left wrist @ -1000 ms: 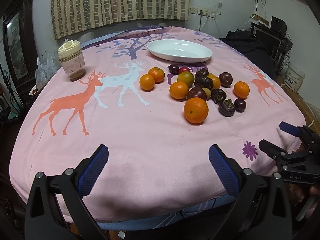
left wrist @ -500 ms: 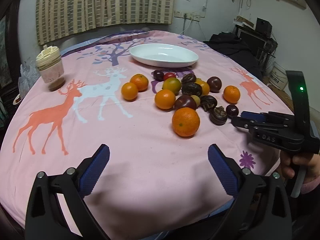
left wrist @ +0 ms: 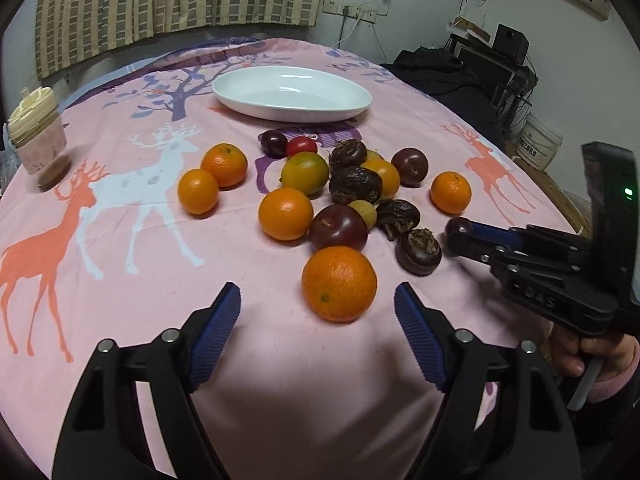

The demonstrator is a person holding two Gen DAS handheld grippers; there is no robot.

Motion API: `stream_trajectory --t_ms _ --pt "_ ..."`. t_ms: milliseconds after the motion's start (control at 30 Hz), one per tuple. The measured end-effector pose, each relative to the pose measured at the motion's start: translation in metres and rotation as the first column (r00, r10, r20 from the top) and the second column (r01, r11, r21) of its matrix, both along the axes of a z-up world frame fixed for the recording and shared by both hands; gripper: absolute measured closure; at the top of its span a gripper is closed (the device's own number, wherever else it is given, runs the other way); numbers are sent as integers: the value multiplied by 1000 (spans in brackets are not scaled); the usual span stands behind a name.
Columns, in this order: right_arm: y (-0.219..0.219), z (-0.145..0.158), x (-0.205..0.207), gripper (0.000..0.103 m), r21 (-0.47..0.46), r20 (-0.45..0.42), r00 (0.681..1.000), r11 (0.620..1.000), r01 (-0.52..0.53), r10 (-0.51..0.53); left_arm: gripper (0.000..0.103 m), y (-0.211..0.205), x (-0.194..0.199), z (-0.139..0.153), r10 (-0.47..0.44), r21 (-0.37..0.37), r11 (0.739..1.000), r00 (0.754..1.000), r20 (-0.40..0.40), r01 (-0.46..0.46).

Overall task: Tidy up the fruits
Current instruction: 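Grasp a large orange with the left tool while the right tool grasps a dark cherry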

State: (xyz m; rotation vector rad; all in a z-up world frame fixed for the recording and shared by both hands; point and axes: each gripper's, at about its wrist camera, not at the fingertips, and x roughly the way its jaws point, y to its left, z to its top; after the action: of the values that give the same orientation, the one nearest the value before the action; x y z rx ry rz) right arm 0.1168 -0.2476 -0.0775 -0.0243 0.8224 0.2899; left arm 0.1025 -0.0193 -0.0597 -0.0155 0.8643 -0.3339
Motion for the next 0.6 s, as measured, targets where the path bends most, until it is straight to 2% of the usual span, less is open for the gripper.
stream_trajectory --t_ms 33,100,200,367,500,600 --pt "-2 1 -2 76 3 4 1000 1000 3 -3 41 -2 4 -1 -8 -2 1000 1000 -13 8" --pt "-5 3 -6 76 9 7 1000 1000 2 -2 45 -7 13 -7 -16 2 1000 999 -45 16" --pt "-7 7 -12 76 23 14 1000 1000 -5 4 46 -11 17 -13 -21 8 1000 997 -70 22" --pt "-7 12 -15 76 28 31 999 999 -19 18 62 -15 15 -17 -48 -5 999 995 -83 48" --pt "-6 19 -13 76 45 42 999 998 -32 30 63 -12 13 -16 -49 -20 999 995 -84 48" --pt "-7 29 -7 76 57 62 997 998 -40 37 63 -3 10 -2 -57 -76 996 996 -62 52"
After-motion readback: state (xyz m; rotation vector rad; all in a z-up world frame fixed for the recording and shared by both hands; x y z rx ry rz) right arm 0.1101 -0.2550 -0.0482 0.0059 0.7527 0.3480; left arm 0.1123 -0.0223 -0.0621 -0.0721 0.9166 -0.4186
